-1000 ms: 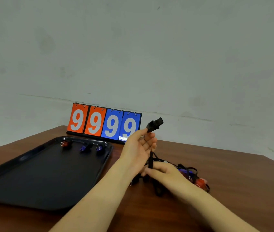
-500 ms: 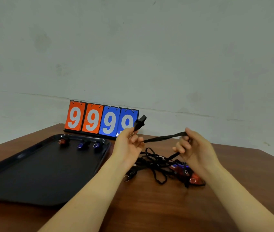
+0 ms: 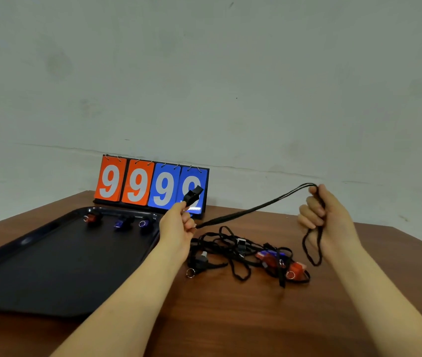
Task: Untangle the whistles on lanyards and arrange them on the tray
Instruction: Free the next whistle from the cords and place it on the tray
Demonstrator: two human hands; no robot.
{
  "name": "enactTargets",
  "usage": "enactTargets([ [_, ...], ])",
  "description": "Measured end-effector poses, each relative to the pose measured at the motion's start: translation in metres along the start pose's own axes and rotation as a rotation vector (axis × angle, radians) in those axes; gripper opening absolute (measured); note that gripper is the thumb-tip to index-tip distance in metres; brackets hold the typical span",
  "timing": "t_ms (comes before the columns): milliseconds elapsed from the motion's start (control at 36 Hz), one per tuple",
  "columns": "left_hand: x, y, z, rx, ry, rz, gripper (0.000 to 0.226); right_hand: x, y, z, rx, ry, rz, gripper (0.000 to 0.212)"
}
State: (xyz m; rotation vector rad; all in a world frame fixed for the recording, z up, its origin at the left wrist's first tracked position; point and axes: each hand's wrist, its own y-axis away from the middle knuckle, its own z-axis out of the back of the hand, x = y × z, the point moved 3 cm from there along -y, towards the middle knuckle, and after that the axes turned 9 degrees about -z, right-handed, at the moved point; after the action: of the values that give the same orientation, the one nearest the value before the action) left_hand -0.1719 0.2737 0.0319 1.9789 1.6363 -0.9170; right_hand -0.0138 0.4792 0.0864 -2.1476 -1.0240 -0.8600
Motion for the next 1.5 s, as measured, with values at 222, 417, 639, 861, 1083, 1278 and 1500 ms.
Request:
enactTargets([
  [222,0.000,0.016,-0.015,0.121,-0.196,-0.113,0.011,-0.023,0.004,0.007,-0.407,1.491,0.256,0.016],
  [417,0.008,0.029,-0.028,0.268,0.035,0.041,0.012,-0.061,0.016,-0.018,-0.096,1.622,0.305,0.037],
  [639,0.012,0.041,-0.042,0.287,0.184,0.175,0.019,-0.112,0.025,-0.037,0.262,1.305,0.038,0.015],
  [861,0.011,0.028,-0.027,0.161,0.258,0.123,0.010,-0.098,0.012,-0.027,0.152,0.899,-0.115,0.033],
  [1083,0.017,0.018,-0.020,0.142,0.023,0.062,0.011,-0.079,0.010,-0.024,0.159,0.559,-0.188,0.036],
  [1278,0.027,0.017,-0.017,0.235,-0.217,0.044,0.010,-0.065,-0.001,-0.010,0.025,0.362,-0.157,0.027],
  [1500,0.031,0.020,-0.024,0.317,-0.343,-0.033,0.020,-0.058,-0.008,0.003,-0.056,0.309,-0.118,0.024],
])
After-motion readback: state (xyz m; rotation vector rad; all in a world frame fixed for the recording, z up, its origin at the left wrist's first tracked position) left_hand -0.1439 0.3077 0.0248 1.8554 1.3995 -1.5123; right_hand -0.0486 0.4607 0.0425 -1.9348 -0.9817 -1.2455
